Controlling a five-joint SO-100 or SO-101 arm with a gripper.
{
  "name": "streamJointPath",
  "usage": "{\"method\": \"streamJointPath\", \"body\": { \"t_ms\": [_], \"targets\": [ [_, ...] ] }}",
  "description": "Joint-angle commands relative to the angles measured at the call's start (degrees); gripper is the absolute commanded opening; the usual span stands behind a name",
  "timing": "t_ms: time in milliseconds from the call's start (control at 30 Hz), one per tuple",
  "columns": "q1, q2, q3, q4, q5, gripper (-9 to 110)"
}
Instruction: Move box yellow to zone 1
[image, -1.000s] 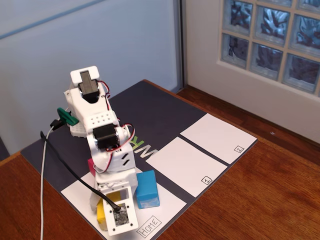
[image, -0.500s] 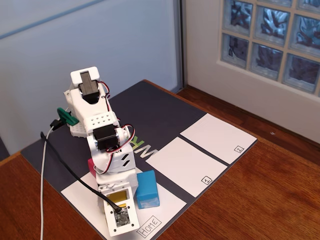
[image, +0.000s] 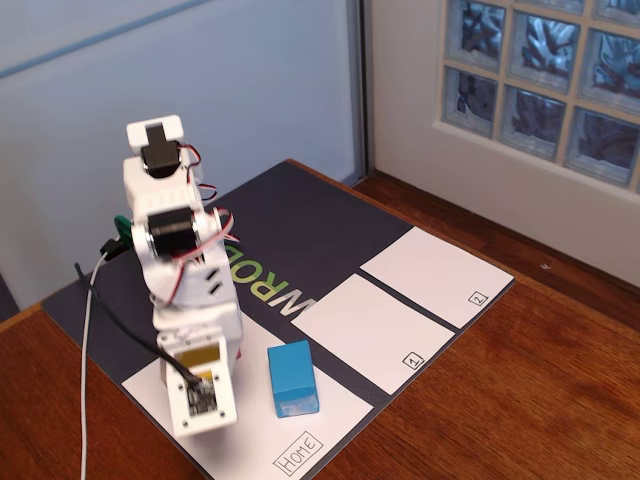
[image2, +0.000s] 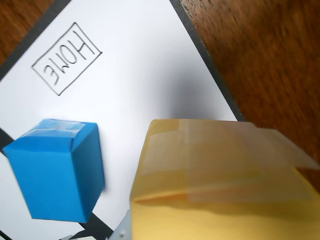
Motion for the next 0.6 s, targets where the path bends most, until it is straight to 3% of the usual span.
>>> {"method": "streamJointPath", "body": {
  "t_ms": [0,300,567],
  "targets": [
    [-1.58,8.61,-2.46,2.2,-1.05,-1],
    [-10.02,16.96,-1.85,13.8,-5.1,-1],
    [-22.59,22.59,-1.58,20.48,-2.55,-1]
  ]
}}
